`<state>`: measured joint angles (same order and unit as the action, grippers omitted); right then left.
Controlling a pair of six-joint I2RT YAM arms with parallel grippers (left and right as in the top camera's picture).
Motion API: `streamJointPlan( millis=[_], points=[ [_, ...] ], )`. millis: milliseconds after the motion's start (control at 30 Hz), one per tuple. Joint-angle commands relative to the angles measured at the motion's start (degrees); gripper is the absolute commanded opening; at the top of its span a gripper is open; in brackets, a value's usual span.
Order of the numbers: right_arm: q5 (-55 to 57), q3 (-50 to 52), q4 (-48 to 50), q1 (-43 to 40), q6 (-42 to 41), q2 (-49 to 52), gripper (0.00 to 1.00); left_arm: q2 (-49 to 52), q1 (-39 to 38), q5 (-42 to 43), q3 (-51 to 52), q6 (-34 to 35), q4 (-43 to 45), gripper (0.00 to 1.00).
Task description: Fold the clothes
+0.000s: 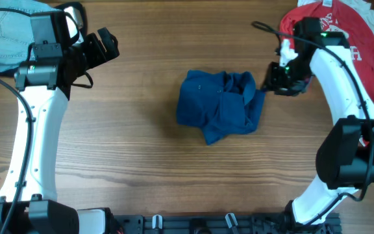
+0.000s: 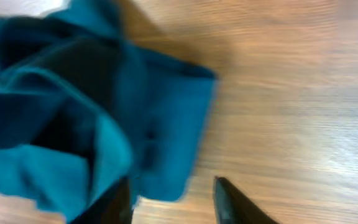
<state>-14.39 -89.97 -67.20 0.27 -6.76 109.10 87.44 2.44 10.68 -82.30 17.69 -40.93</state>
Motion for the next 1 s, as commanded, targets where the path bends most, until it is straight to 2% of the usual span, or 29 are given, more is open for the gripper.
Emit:
streamJointPlan(
  millis=[0,133,267,433,533,567,733,967],
  points=[
    [-4.6,2.6,2.7,3.1,-4.5,-0.9,0.48,0.4,0.4,-0.3,-0.2,-1.0,0.0,1.00],
    [-6.3,7.3,6.8,5.0,-8.4,-0.8,0.40,0.4,0.4,-0.3,-0.2,-1.0,-0.3,1.00],
    [-7.6,9.4,8.7,6.8,-10.2,-0.8,0.35,0.4,0.4,-0.3,-0.2,-1.0,-0.3,1.00],
    [-7.5,9.7,9.2,7.3,-11.6,-0.8,0.22,0.4,0.4,-0.3,-0.2,-1.0,-0.3,1.00],
    [-5.5,9.7,9.3,7.3,-13.0,-0.8,0.06,0.4,0.4,-0.3,-0.2,-1.0,-0.3,1.00],
    [-4.4,9.7,9.4,7.3,-12.9,-0.8,0.04,0.4,0.4,-0.3,-0.2,-1.0,-0.3,1.00],
    [-0.6,9.7,9.4,6.4,-12.7,-1.4,0.04,0.4,0.4,-0.3,-0.2,-1.0,-0.7,1.00],
    [0.5,9.3,1.4,-2.7,-6.1,-8.3,0.04,0.4,0.4,-0.3,-0.2,-1.0,-1.2,1.00]
  ],
)
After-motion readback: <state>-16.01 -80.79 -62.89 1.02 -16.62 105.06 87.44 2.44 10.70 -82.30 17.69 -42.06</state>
